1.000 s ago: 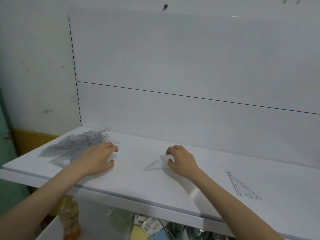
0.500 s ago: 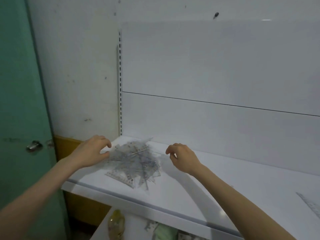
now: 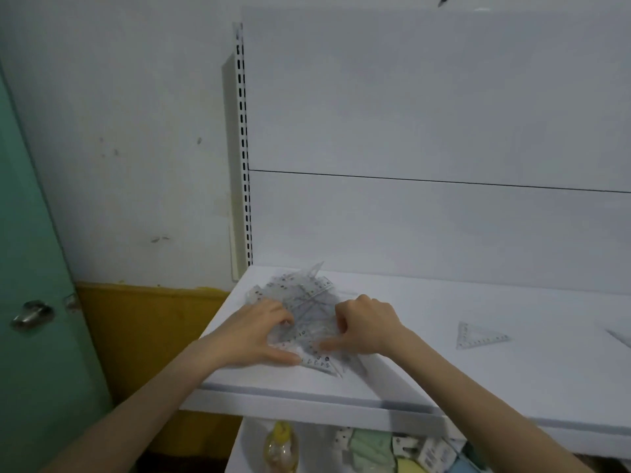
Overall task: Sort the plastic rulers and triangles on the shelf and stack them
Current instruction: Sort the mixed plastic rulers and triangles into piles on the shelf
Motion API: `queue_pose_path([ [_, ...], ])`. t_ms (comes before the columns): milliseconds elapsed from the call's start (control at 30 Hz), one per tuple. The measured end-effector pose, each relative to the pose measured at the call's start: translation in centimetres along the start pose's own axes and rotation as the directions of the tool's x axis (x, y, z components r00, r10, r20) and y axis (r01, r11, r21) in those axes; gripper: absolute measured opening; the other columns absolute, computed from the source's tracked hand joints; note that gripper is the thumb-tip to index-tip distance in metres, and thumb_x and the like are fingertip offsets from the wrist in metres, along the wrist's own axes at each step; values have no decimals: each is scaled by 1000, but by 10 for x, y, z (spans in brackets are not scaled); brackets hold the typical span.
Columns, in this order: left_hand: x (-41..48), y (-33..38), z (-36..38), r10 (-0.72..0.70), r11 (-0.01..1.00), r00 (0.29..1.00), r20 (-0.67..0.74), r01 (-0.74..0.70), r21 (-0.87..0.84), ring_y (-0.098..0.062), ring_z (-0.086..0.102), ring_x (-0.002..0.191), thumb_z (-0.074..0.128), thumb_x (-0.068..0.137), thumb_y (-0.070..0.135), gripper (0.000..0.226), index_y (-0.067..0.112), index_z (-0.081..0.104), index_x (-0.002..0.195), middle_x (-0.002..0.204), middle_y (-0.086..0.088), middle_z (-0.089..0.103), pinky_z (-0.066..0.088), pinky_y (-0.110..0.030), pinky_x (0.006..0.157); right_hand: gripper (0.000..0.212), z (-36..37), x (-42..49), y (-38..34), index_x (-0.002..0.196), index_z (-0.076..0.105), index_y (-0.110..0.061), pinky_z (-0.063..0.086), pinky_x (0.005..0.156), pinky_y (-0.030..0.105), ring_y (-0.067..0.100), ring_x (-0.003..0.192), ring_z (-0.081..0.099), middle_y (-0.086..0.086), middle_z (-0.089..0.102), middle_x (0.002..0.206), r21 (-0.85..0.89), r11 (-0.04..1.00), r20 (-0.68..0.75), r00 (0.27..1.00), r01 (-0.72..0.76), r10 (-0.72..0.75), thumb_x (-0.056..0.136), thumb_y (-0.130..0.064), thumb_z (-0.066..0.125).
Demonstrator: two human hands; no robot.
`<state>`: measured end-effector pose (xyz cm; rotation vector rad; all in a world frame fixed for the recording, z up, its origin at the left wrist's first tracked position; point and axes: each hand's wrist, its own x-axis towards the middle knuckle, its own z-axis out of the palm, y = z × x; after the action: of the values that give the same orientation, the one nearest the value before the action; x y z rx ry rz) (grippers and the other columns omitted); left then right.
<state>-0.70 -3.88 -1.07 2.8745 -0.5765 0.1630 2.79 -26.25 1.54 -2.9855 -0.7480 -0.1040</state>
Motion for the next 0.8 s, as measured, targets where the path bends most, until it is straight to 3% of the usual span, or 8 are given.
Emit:
queue_pose_path([
  [100, 6, 6, 9, 41, 999, 999, -21, -41, 32, -3, 40, 104, 40, 54, 88, 88, 33, 49, 122, 116, 16, 45, 35, -22, 86, 66, -3, -12, -6, 88, 56, -16, 40, 66, 30, 20, 76, 50, -1, 53, 85, -74, 995, 35, 997, -66, 69, 66, -78, 61],
  [233, 11, 5, 12, 72, 997, 997, -22, -73, -40, -5, 42, 104, 48, 60, 81, 84, 29, 50, 126, 116, 14, 46, 40, -26, 89, 51, -6, -23, -8, 90, 50, -17, 38, 69, 30, 22, 80, 47, 1, 48, 91, -108, 987, 81, 988, -119, 128, 77, -65, 64],
  [367, 12, 5, 13, 74, 992, 995, -69, -81, -96, -6, 47, 103, 60, 81, 56, 52, 26, 55, 123, 114, 12, 49, 43, -28, 91, 33, -3, -24, -2, 93, 56, -22, 45, 72, 30, 21, 94, 59, 1, 65, 102, 107, 979, 100, 981, -175, 165, 78, -46, 72],
  [500, 11, 7, 12, 33, 976, 996, -89, -51, -210, -3, 49, 94, 67, 80, 47, 34, 28, 56, 106, 103, 14, 52, 44, -20, 83, 25, -1, -21, 6, 91, 67, -21, 47, 73, 27, 19, 94, 63, -1, 69, 98, 291, 928, 69, 973, -231, 221, 74, -36, 77],
  [567, 13, 7, 10, -16, 961, 997, -80, -7, -276, -4, 52, 87, 70, 81, 41, 27, 26, 55, 97, 95, 11, 55, 46, -20, 76, 8, 0, -18, 12, 77, 69, -24, 47, 68, 27, 17, 88, 63, -2, 71, 88, 358, 902, 54, 970, -242, 238, 75, -29, 76],
  [667, 17, 9, 8, -88, 920, 994, -71, 53, -389, -9, 53, 75, 71, 83, 28, 18, 25, 54, 88, 84, 4, 58, 49, -28, 71, 23, 1, -16, 22, 58, 64, -30, 55, 71, 33, 12, 67, 60, -9, 68, 65, 457, 854, 56, 966, -248, 251, 78, -22, 71],
  [800, 19, 9, 6, -128, 897, 988, -86, 78, -435, -11, 50, 72, 69, 84, 22, 12, 21, 57, 87, 80, 1, 57, 48, -30, 70, 12, 0, -19, 33, 72, 71, -18, 47, 58, 19, 3, 50, 54, -4, 72, 66, 599, 759, 60, 959, -255, 276, 83, -20, 69],
])
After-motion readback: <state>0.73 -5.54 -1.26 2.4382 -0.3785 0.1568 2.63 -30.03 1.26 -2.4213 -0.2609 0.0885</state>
